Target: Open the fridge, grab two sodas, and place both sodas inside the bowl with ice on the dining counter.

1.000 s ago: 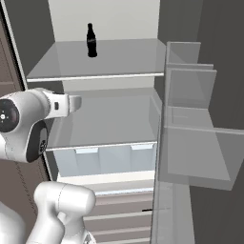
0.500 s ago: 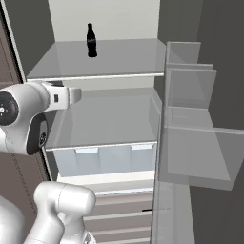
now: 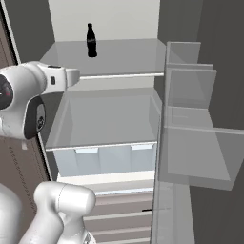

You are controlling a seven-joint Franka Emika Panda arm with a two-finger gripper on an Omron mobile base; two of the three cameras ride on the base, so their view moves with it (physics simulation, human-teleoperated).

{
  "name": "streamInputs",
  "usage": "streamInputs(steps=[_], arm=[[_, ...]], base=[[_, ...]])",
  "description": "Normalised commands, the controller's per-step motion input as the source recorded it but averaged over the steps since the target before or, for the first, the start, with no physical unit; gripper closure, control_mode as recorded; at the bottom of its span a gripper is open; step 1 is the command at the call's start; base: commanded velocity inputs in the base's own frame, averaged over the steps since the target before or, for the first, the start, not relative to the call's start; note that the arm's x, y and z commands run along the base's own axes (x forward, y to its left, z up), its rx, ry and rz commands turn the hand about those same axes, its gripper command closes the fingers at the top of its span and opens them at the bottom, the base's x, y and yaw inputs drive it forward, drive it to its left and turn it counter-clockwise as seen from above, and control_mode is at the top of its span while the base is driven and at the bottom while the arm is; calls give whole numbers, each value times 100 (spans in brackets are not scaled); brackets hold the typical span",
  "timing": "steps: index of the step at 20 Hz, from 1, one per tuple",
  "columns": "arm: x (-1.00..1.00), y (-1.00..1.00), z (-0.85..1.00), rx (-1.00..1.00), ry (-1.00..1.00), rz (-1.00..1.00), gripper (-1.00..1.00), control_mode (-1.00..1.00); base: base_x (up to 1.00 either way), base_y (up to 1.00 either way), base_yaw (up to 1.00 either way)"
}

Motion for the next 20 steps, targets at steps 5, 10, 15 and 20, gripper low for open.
streamInputs(steps=[5,10,15,20], arm=[[35,0,14,0,-1,0,-100,-100],[55,0,7,0,0,0,-100,-100],[55,0,22,0,0,1,-100,-100],[53,0,34,0,0,3,-100,-100]], base=[[0,0,0],[0,0,0],[0,0,0],[0,0,0]])
